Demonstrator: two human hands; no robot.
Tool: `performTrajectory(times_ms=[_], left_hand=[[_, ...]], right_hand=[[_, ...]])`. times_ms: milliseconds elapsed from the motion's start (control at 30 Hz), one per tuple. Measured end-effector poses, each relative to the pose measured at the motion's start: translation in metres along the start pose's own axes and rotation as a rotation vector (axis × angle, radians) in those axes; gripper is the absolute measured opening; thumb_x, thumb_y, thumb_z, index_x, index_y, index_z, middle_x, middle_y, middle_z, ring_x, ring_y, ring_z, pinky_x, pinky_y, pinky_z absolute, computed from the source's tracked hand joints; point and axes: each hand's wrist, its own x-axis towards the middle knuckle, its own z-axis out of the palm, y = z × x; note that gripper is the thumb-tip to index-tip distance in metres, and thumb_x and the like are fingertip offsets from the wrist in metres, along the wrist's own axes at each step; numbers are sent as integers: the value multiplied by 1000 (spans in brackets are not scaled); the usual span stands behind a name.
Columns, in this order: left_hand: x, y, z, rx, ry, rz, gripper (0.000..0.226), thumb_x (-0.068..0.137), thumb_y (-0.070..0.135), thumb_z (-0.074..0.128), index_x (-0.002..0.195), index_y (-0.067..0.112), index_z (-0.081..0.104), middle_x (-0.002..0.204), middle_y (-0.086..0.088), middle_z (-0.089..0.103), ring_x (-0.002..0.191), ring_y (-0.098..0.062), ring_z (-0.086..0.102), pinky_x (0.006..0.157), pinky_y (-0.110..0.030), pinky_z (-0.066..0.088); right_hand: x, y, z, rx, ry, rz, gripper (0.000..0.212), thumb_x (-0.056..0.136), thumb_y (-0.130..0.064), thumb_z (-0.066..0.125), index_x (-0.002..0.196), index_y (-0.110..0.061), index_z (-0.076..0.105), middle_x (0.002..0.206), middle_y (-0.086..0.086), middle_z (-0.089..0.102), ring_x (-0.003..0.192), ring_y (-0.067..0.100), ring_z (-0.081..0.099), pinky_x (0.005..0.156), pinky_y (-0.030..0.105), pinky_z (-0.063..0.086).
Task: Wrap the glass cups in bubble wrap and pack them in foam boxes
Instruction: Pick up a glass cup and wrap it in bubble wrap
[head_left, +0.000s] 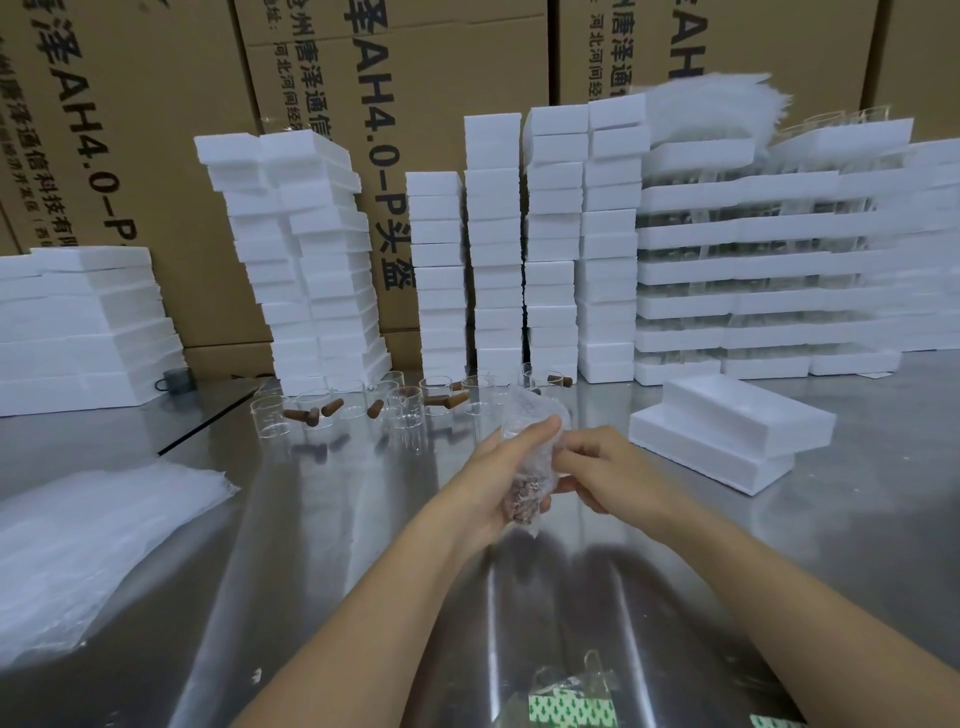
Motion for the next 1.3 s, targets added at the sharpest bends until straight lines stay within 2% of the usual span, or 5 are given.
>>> performTrajectory(times_ms=[300, 533, 867, 1000, 1300], left_hand=[[5, 8, -8, -177, 143, 33, 56, 98, 46, 75, 145, 18, 62, 123, -13, 79, 79, -22, 75, 52, -24, 46], [-2, 10, -6, -133, 11, -88, 49, 99, 45, 63, 124, 3, 67, 99, -16, 75, 81, -19, 74, 68, -32, 48], [1, 9, -15, 119, 22, 93, 54, 75, 44, 72, 127, 32, 65, 108, 4, 78, 90, -12, 74, 81, -35, 55], [0, 16, -16, 225, 14, 146, 60, 73, 41, 74, 132, 42, 63, 134, 0, 69, 120, -24, 69, 89, -35, 54], [2, -3, -13, 350, -80, 103, 61, 78, 53, 82, 133, 37, 64, 125, 0, 77, 117, -16, 71, 104, -41, 51]], right_hand=[[0, -6, 0, -119, 371, -156, 22, 96, -13, 67, 108, -29, 74, 104, -14, 77, 62, -11, 60, 55, 7, 40], [-6, -1, 14, -192, -43, -95, 18, 87, -27, 64, 103, -30, 72, 90, 0, 67, 46, 22, 56, 50, 26, 45], [-2, -4, 0, -183, 131, -141, 16, 96, -19, 61, 83, -11, 66, 73, 15, 66, 62, 19, 63, 58, 28, 51], [-1, 1, -5, -502, 120, -203, 17, 83, -32, 50, 73, -18, 51, 70, 6, 54, 69, 19, 51, 65, 45, 45], [8, 23, -7, -595, 19, -299, 7, 81, -36, 46, 82, -31, 51, 85, -18, 57, 87, 5, 48, 68, 29, 37]])
